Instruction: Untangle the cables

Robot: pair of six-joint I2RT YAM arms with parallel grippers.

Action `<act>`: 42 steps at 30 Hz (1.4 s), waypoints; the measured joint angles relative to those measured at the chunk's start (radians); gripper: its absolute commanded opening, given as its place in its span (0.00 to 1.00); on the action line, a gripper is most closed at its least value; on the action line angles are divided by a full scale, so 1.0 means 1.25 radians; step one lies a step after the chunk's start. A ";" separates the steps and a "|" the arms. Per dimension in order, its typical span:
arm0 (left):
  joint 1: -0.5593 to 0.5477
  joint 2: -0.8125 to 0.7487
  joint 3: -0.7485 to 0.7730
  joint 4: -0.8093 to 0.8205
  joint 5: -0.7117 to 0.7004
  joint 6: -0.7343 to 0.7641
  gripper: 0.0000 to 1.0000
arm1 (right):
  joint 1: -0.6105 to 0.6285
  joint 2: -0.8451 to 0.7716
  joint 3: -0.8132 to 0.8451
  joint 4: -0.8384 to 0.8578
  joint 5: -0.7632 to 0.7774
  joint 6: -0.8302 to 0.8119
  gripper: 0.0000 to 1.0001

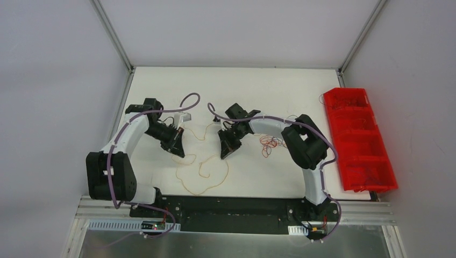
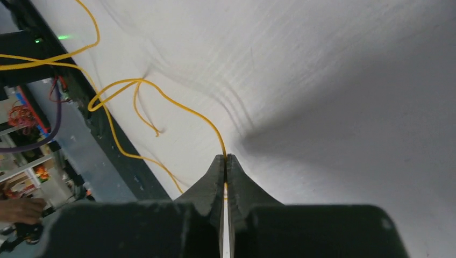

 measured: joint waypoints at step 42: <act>-0.362 0.299 0.059 0.757 0.121 -0.556 0.00 | -0.292 -0.136 -0.240 0.275 -0.167 0.246 0.46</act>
